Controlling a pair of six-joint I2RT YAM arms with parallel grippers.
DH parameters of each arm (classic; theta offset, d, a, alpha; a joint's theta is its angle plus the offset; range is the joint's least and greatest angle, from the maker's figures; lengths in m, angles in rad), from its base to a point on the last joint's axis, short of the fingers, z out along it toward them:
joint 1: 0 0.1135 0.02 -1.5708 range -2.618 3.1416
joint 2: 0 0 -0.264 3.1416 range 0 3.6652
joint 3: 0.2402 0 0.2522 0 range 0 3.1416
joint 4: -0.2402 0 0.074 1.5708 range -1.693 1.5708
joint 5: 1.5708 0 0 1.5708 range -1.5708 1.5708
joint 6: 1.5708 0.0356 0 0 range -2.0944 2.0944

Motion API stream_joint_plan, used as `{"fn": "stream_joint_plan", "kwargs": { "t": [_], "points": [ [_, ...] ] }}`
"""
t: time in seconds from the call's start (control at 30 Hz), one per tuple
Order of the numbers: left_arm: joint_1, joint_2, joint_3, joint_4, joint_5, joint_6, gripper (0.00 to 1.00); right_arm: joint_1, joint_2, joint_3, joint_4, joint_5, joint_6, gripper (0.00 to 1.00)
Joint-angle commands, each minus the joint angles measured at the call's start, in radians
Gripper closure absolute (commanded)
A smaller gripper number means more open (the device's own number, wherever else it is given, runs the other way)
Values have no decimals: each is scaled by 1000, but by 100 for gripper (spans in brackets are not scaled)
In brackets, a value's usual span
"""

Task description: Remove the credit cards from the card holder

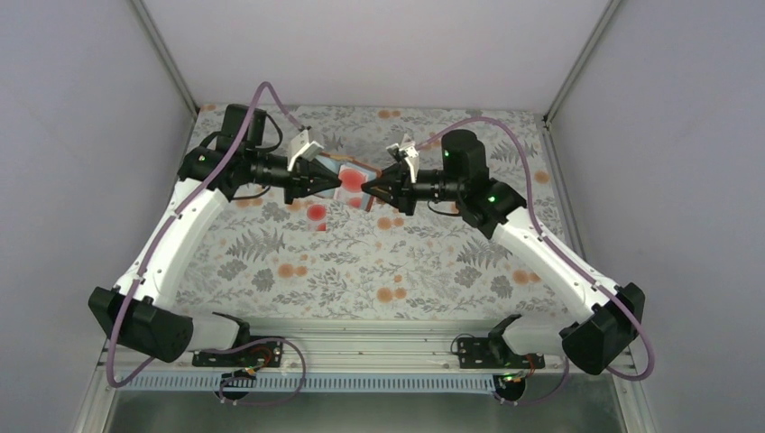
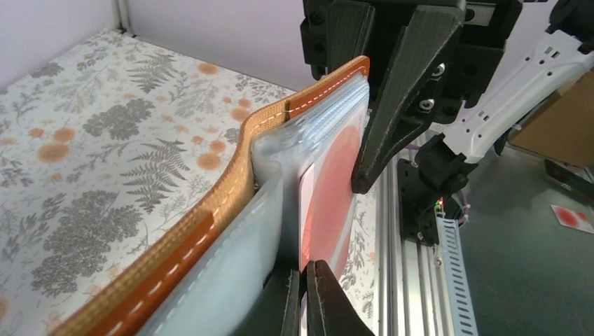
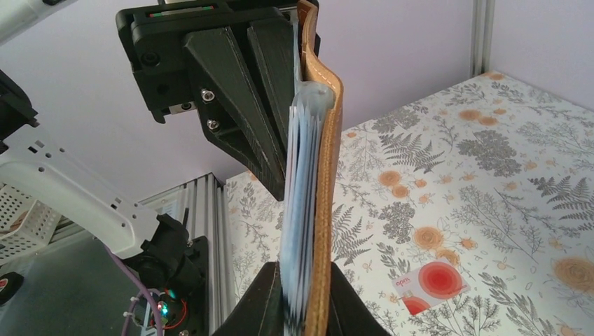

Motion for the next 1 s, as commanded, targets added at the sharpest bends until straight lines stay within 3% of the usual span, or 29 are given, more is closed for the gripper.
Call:
{"fn": "stream_joint_plan", "kwargs": {
  "t": [0.0, 0.17, 0.37, 0.5, 0.7, 0.83, 0.97],
  "points": [
    [-12, -10, 30, 1, 195, 31, 98, 20, -15, -27, 79, -32, -21, 87],
    [50, -14, 8, 22, 207, 7, 98, 12, -37, -79, 103, -54, -24, 72],
    [88, -24, -19, -4, 214, 50, 98, -2, -44, -90, 83, -60, -40, 70],
    [88, -26, -32, -9, 218, 62, 98, -3, -41, -88, 87, -84, -34, 82],
    [88, -23, -43, -6, 233, 59, 98, -3, -25, -80, 113, -109, -11, 78],
    [88, -30, -49, -11, 215, 66, 98, -3, -24, -82, 125, -112, -4, 94],
    [90, -29, -37, -23, 182, 70, 98, -6, -30, -86, 103, -88, -15, 96]
  ]
}}
